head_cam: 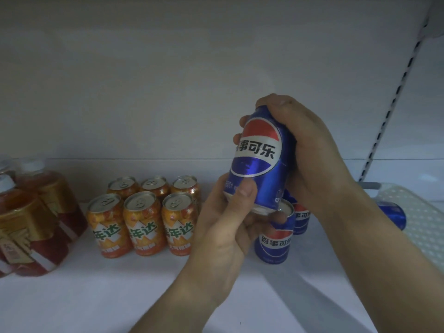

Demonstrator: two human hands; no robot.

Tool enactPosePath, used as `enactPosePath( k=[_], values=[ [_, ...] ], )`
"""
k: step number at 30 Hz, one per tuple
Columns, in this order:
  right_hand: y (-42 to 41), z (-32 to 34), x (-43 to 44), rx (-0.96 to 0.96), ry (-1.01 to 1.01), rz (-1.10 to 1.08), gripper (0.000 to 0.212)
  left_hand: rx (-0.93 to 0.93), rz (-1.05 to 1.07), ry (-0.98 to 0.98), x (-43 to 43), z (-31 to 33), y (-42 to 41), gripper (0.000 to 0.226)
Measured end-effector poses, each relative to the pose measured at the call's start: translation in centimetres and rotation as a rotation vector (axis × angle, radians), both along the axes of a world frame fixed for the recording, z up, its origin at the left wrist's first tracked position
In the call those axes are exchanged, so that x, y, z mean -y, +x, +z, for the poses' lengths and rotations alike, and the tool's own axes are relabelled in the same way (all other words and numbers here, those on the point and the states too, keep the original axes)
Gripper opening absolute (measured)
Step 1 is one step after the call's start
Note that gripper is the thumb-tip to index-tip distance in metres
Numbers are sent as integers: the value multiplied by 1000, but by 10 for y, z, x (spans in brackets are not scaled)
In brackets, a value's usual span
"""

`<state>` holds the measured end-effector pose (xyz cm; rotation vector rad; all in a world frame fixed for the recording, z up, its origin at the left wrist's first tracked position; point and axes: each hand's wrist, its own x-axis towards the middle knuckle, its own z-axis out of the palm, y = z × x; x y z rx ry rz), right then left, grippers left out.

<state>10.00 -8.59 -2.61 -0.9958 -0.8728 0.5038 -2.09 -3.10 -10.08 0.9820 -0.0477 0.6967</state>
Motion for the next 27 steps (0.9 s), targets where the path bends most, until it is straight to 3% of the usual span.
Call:
enactPosePath(
  k=[2, 6, 10, 13, 16, 18, 21, 24, 27],
  values=[
    [2, 0, 0, -22, 37, 11, 24, -5, 64, 47, 1, 2, 0, 72],
    [5, -4, -1, -53, 75, 56, 20, -51, 533, 336, 9, 5, -1, 62],
    [2, -6, -7, -72, 39, 59, 25, -99, 850, 582, 7, -6, -2, 75],
    [0, -6, -8, -88, 48, 77, 27, -108, 847, 575, 5, -6, -2, 76],
    [0, -5, -6, -84, 32, 99, 29, -35, 573, 320, 6, 1, -3, 55],
    [1, -4, -4, -89, 31, 88, 28, -27, 406, 199, 3, 3, -3, 53],
    [6, -5, -4, -89, 67, 49, 25, -80, 395, 282, 0, 2, -4, 67],
    [6, -9, -6, -98, 81, 70, 24, -143, 592, 518, 5, 1, -5, 81],
    [3, -12, -10, -125, 85, 121, 34, -104, 613, 457, 8, 3, -6, 67]
  ],
)
